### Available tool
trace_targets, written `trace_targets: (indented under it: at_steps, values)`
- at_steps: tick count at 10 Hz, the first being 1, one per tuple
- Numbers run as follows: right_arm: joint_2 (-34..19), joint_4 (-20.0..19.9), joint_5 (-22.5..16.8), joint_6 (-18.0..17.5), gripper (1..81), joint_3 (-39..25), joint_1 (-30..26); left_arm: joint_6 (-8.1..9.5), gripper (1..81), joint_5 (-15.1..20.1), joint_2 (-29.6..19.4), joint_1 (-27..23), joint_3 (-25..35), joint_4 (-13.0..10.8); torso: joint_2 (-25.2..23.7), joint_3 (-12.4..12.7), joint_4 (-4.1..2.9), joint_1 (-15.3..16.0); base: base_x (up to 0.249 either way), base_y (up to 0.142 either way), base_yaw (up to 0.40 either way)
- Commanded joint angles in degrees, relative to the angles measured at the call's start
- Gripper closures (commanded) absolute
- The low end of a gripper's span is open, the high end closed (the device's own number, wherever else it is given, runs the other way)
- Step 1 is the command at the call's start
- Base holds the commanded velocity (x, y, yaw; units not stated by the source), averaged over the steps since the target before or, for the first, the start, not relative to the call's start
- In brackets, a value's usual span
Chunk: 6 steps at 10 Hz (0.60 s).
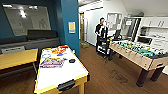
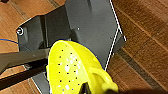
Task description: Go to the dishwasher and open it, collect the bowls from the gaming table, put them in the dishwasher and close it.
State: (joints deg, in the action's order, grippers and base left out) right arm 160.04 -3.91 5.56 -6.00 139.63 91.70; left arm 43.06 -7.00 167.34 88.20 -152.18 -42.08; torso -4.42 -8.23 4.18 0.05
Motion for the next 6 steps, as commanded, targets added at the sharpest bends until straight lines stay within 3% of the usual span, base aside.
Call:
trace_targets:
  at_steps: [1,6]
  values:
    - [0.30,0.57,-3.45,0.20,81.1,1.94,-1.82,-0.51,81.1,1.64,-0.51,-2.02,0.12,-0.81,0.00,0.00,0.00,0.00,0.000,0.000,-0.400]
    - [2.07,0.66,-3.45,0.20,81.1,4.84,-1.91,-0.43,81.1,1.64,-0.16,-2.02,0.12,-1.42,0.00,0.00,0.00,0.00,0.000,0.000,-0.400]
